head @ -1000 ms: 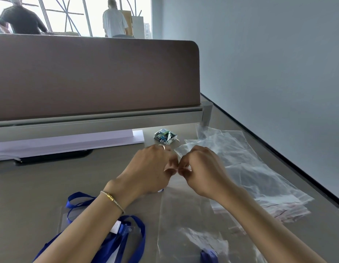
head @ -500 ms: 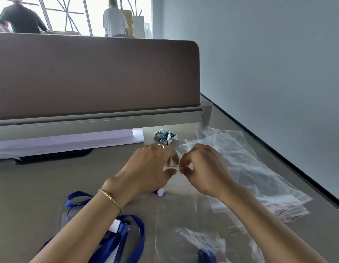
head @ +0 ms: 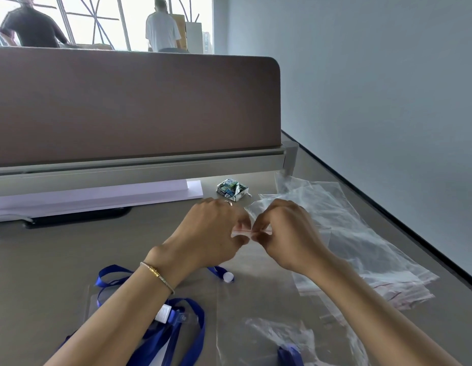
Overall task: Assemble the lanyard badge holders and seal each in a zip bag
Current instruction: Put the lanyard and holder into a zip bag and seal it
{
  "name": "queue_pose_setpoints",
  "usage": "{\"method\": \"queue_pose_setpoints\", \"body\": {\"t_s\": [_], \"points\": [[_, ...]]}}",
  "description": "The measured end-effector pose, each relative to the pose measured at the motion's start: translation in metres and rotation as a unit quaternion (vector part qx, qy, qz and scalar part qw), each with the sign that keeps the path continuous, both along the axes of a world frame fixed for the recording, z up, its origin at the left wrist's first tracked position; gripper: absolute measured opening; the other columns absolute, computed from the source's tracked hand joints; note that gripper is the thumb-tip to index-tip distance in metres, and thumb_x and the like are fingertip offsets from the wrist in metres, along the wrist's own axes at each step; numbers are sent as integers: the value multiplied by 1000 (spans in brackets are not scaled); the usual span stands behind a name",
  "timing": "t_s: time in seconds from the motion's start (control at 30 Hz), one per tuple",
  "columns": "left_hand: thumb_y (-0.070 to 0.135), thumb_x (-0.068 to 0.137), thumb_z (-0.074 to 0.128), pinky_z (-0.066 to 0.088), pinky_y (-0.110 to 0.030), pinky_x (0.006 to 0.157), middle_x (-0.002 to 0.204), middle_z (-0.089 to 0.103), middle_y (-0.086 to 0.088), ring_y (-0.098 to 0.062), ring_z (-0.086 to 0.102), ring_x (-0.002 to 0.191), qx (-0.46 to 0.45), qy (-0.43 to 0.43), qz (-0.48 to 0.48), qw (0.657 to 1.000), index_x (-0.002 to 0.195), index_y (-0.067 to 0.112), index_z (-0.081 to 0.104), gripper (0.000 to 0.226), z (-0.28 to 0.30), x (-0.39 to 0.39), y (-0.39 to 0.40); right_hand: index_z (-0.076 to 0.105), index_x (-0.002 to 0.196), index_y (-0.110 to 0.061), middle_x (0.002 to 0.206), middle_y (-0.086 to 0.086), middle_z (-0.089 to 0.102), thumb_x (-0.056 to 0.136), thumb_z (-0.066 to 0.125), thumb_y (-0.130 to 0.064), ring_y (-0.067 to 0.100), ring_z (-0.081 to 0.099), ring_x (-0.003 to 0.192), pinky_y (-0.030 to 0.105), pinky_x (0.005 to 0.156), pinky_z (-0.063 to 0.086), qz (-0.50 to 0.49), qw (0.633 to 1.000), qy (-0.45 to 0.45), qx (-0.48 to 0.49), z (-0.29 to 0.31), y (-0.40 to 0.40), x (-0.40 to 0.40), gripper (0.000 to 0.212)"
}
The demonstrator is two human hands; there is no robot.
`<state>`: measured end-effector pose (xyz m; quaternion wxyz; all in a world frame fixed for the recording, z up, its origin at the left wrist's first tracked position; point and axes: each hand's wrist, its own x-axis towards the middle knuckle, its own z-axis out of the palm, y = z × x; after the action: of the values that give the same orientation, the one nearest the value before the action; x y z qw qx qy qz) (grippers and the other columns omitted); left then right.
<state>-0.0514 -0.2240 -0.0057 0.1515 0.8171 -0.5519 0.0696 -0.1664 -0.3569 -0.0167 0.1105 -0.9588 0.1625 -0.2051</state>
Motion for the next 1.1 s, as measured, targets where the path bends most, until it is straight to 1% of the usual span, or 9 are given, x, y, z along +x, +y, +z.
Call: {"method": "queue_pose_setpoints", "body": {"t_s": [0.17,0.23,0.37,0.53,0.63,0.77,0.87,0.97,1.1], "points": [[17,91,57,48,-24,75,96,67,11,-12,58,88,18,-8,16,1000,94,36,66,21,0,-1,-5,79,87,-38,87,-9,68,82,75,-30,12,59,86,25,69,40,4,1000,4,7,1,0,0,10],[14,87,58,47,-24,72,93,67,12,-13,58,86,12,-2,22,1000,88,35,64,22,1,1,-3,80,86,-35,86,-10,74,81,77,-32,9,63,85,25,72,46,0,1000,-5,27,4,-1,-2,6],[19,88,60,50,-26,76,93,68,13,-11,60,87,-3,9,21,1000,89,35,63,17,1,2,-1,80,81,-32,82,-9,76,80,78,-32,11,66,80,30,72,53,-12,999,-32,34,5,-4,-3,2],[42,92,60,51,-31,87,104,69,16,-12,62,98,2,4,9,1000,108,38,64,16,0,-1,-2,80,82,-34,82,-6,70,81,76,-24,16,61,83,29,71,48,-4,1000,-25,-9,4,-2,-3,11],[30,93,60,50,-30,78,97,69,12,-14,62,92,-1,-7,15,1000,99,37,66,11,-1,-3,-5,80,85,-36,84,-5,69,82,75,-27,17,59,85,30,72,47,13,1000,-21,-11,6,1,-2,11],[16,85,59,47,-26,71,88,66,13,-12,59,85,0,3,30,1000,81,38,59,22,0,-1,-3,80,85,-34,84,-10,74,81,77,-35,11,61,84,30,76,49,18,1000,-19,14,10,-2,-4,5],[14,82,59,50,-27,71,85,66,13,-12,59,82,-3,4,34,999,82,33,62,19,3,0,-2,80,82,-32,83,-11,76,78,79,-35,8,63,82,30,75,50,15,999,-33,25,11,-6,-5,5],[18,84,58,50,-27,74,90,67,13,-12,61,85,-2,1,32,999,87,34,63,17,3,-1,-1,79,81,-32,82,-10,74,79,79,-33,11,64,82,32,75,51,10,999,-29,18,10,-7,-3,2],[42,90,57,51,-30,84,102,69,14,-13,63,95,1,-21,13,1000,106,38,64,17,3,-4,0,79,85,-34,87,-8,69,82,75,-31,16,60,88,33,77,50,9,1000,-9,-20,8,-6,-3,6]]}}
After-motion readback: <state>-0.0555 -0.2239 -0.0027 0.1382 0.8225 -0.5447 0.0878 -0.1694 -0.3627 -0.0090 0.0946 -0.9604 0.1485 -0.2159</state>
